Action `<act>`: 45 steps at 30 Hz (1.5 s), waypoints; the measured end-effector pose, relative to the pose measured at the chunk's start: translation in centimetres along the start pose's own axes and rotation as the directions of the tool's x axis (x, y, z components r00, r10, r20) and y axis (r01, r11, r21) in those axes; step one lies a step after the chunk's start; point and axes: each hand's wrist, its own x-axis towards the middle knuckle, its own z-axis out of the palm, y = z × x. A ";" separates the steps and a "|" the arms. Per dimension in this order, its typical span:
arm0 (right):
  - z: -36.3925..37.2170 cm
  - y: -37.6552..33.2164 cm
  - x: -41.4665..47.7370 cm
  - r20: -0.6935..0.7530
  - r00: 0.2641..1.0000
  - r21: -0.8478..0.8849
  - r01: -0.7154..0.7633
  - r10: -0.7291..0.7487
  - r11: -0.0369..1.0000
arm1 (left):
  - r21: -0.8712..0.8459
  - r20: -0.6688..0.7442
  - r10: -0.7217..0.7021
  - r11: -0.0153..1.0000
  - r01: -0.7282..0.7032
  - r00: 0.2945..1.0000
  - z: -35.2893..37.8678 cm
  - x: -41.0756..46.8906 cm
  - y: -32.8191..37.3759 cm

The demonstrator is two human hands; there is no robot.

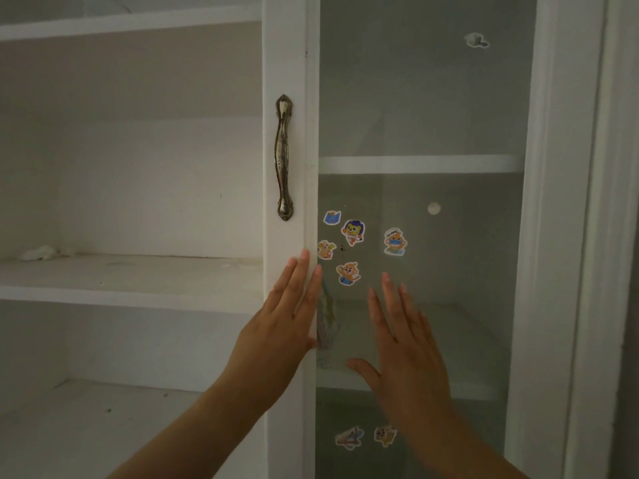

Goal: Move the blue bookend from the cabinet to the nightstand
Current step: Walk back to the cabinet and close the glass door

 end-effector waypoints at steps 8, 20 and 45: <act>0.5 -0.1 -0.1 -0.007 0.999 0.018 -0.042 0.042 0.999 | 0.029 0.017 -0.003 1.000 0.003 1.000 0.2 0.2 -0.2; 1.2 0.5 0.0 -0.004 1.000 0.009 -0.005 0.005 1.000 | 0.099 -0.037 0.031 0.995 -0.027 0.999 1.2 0.3 -1.1; -1.7 0.2 0.2 0.149 0.989 0.079 -0.018 0.006 0.997 | 0.094 0.170 -0.007 0.996 -0.009 0.985 -0.4 0.7 -0.4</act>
